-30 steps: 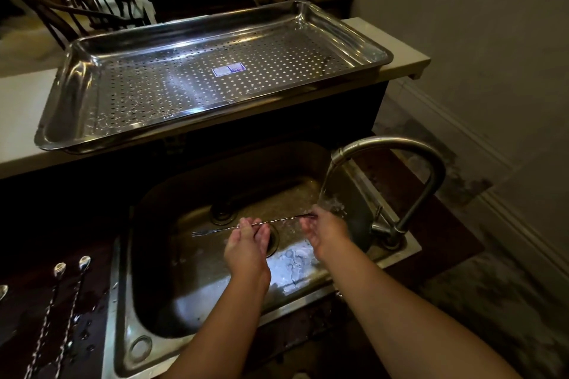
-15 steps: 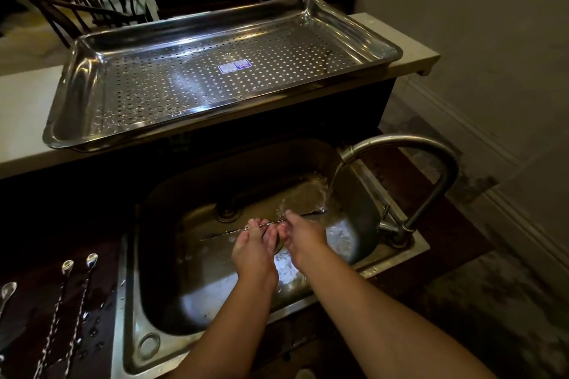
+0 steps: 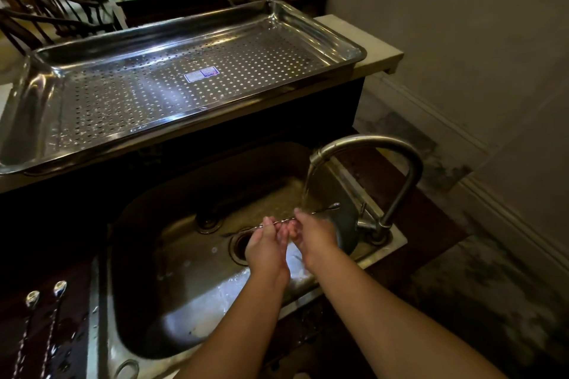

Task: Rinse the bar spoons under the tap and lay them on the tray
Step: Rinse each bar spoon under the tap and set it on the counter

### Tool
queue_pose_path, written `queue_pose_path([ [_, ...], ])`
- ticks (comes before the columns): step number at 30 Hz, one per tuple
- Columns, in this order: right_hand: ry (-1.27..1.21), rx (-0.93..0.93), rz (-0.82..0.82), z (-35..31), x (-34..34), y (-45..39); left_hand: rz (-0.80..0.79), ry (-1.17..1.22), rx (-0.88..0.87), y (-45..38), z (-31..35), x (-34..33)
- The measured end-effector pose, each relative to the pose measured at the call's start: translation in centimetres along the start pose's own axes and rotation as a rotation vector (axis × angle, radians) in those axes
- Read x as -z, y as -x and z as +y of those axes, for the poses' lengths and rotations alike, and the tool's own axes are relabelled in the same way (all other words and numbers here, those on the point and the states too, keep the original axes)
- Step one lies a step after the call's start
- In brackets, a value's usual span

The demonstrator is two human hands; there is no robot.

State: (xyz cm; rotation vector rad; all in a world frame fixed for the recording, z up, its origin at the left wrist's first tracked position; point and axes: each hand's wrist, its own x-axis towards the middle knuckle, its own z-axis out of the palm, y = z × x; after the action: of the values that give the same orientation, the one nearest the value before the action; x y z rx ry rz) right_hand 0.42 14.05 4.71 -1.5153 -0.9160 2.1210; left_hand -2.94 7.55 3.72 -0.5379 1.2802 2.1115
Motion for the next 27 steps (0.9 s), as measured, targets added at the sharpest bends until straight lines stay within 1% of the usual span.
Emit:
queue_pose_path([
  [5,-0.027,0.066,0.035,-1.9,2.0,-0.7,-0.075,-0.025,0.080,0.5,-1.5,-2.5],
  [10,0.013,0.240,0.170,-3.1,3.5,-1.2,-0.205,-0.016,0.130,1.5,-2.5,-4.6],
  [13,-0.011,0.309,0.231,-3.4,3.8,-1.1,-0.210,-0.030,0.163,1.9,-2.8,-5.5],
  [18,-0.038,0.333,0.274,-3.7,4.5,-1.1,-0.246,-0.064,0.267,2.6,-3.1,-6.4],
  [20,-0.034,0.358,0.318,-3.8,4.5,-1.3,-0.241,-0.047,0.263,2.6,-3.3,-6.4],
  [23,-0.074,0.399,0.389,-4.4,4.4,-1.8,-0.166,-0.022,0.214,1.9,-3.2,-5.9],
  [27,-0.107,0.414,0.413,-4.7,4.3,-2.1,-0.096,0.058,0.213,1.0,-2.1,-5.4],
])
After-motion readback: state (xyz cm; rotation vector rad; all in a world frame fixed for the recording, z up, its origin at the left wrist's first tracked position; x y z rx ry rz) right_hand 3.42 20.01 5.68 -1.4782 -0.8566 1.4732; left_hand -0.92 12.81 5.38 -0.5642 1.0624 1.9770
